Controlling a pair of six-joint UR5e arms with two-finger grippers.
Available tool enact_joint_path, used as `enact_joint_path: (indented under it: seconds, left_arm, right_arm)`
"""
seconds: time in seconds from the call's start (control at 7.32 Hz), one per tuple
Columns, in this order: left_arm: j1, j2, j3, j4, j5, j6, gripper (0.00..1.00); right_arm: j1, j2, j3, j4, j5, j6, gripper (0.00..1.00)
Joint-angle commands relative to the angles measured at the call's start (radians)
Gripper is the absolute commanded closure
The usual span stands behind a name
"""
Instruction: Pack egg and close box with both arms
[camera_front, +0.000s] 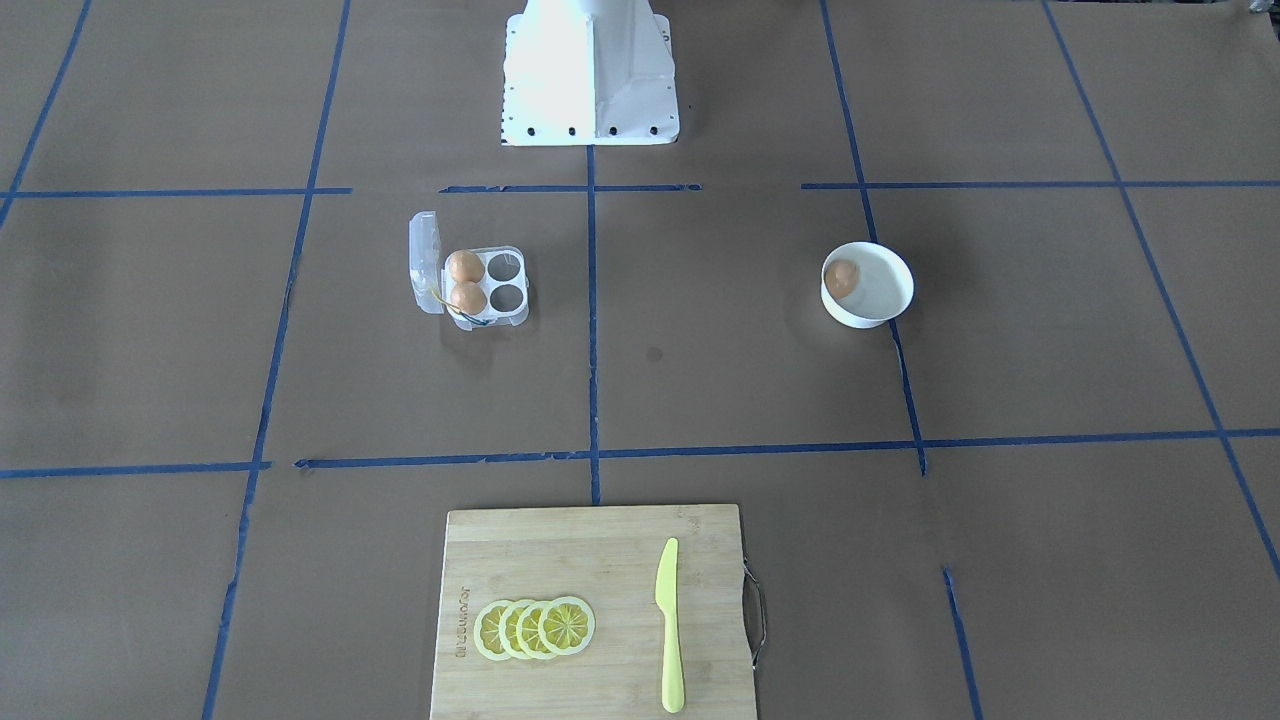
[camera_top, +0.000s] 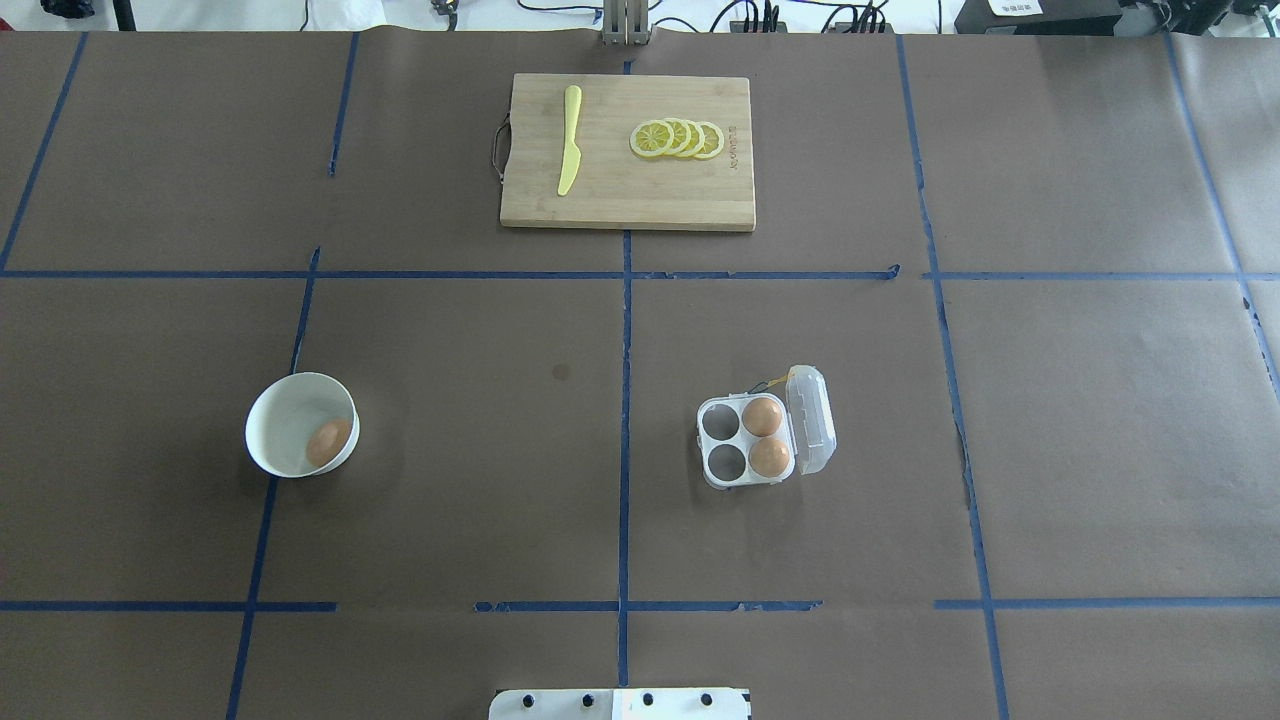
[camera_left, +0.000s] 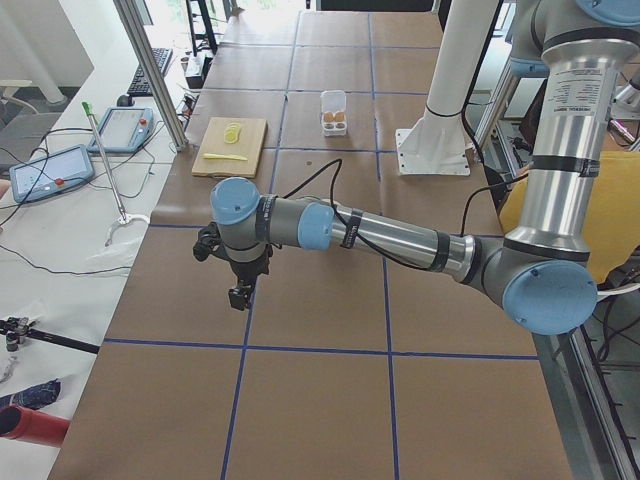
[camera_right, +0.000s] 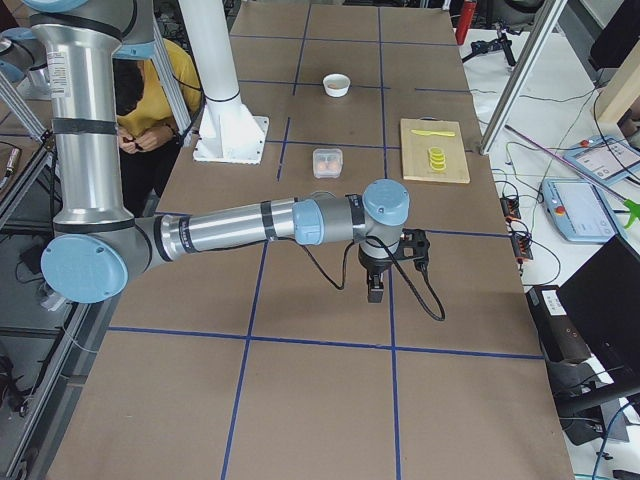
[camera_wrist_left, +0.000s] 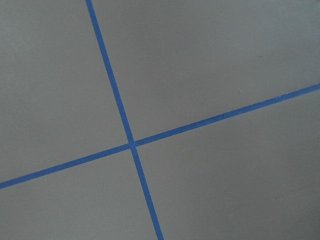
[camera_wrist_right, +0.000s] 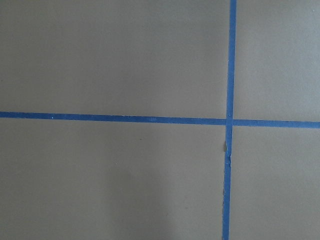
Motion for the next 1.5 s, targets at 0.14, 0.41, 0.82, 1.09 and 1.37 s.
enact_joint_path:
  seconds: [0.14, 0.41, 0.82, 1.09, 1.37]
  left_arm:
    - [0.0, 0.013, 0.035, -0.042, -0.002, -0.014, 0.0]
    - [0.0, 0.027, 0.024, -0.056, -0.01, -0.021, 0.0]
    - [0.128, 0.024, -0.026, -0.105, -0.225, -0.213, 0.0]
    - [0.276, 0.021, -0.118, -0.211, -0.204, -0.427, 0.0]
    - [0.434, 0.002, -0.195, -0.307, -0.095, -0.613, 0.0]
  right_arm:
    - [0.001, -0.024, -0.048, 0.098, 0.018, 0.002, 0.0]
    - [0.001, -0.024, -0.048, 0.098, 0.025, 0.002, 0.0]
    - [-0.004, -0.019, -0.048, 0.099, 0.031, 0.0, 0.0]
    - [-0.013, -0.018, -0.048, 0.099, 0.03, 0.0, 0.0]
    - [-0.011, -0.022, -0.042, 0.101, 0.031, 0.0, 0.0]
